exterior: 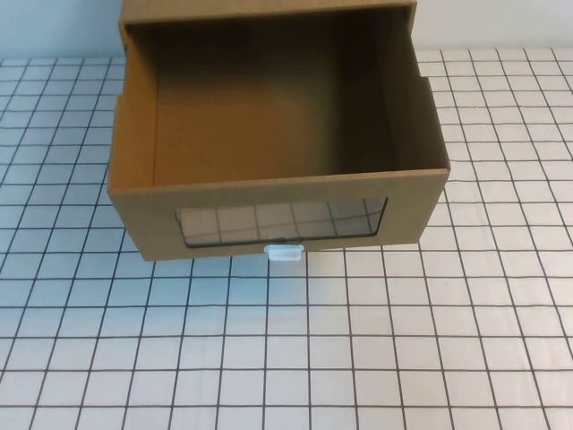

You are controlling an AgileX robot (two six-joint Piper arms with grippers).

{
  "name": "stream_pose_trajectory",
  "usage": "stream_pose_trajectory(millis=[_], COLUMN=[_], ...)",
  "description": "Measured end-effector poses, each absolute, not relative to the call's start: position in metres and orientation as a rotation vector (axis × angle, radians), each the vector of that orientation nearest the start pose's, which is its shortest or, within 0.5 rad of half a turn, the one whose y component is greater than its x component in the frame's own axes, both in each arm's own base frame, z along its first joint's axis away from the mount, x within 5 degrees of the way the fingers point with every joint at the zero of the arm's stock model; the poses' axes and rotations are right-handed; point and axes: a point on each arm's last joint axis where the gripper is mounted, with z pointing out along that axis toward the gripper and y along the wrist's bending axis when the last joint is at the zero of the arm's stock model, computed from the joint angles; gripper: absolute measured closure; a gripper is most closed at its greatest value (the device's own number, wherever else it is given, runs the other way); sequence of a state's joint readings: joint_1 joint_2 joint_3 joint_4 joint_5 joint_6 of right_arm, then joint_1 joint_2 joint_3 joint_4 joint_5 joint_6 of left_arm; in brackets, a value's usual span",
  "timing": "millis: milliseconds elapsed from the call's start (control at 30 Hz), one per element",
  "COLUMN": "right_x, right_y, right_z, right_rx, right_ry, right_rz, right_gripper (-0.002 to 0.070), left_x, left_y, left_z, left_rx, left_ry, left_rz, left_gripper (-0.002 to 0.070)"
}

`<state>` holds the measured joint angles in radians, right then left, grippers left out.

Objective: Open the shoe box
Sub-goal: 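Pull the top drawer of the cardboard box fully open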

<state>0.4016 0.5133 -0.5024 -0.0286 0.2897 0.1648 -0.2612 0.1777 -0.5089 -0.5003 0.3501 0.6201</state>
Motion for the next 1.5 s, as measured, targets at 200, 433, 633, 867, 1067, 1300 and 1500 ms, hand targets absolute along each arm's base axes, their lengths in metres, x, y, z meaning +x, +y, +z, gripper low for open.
stream_pose_trajectory(millis=[200, 433, 633, 867, 1067, 1300, 1500], right_x=[0.09, 0.09, 0.09, 0.09, 0.089, 0.087, 0.088], right_y=[0.039, 0.039, 0.038, 0.038, 0.039, 0.038, 0.033], right_z=[0.301, 0.298, 0.299, 0.299, 0.294, 0.28, 0.277], right_rx=[-0.172, -0.15, -0.147, -0.147, -0.152, -0.174, -0.292], right_ry=[1.651, 1.642, 1.63, 1.63, 1.689, 1.844, 1.845], right_rz=[0.458, 0.482, 0.486, 0.486, 0.48, 0.457, 0.284], right_gripper=[0.0689, 0.0689, 0.0689, 0.0689, 0.0689, 0.0689, 0.0689], left_x=[0.024, 0.058, 0.067, 0.067, 0.067, 0.067, 0.067], left_y=[-0.021, -0.022, -0.014, -0.013, -0.013, -0.013, -0.013], left_z=[0.288, 0.235, 0.205, 0.204, 0.203, 0.203, 0.203], left_rx=[0.416, 0.356, 0.251, 0.234, 0.233, 0.233, 0.233], left_ry=[1.406, 1.567, 1.551, 1.543, 1.545, 1.545, 1.545], left_rz=[-0.215, -0.171, -0.101, -0.094, -0.095, -0.095, -0.095], left_gripper=[0.0677, 0.0677, 0.0677, 0.0677, 0.0677, 0.0677, 0.0677])
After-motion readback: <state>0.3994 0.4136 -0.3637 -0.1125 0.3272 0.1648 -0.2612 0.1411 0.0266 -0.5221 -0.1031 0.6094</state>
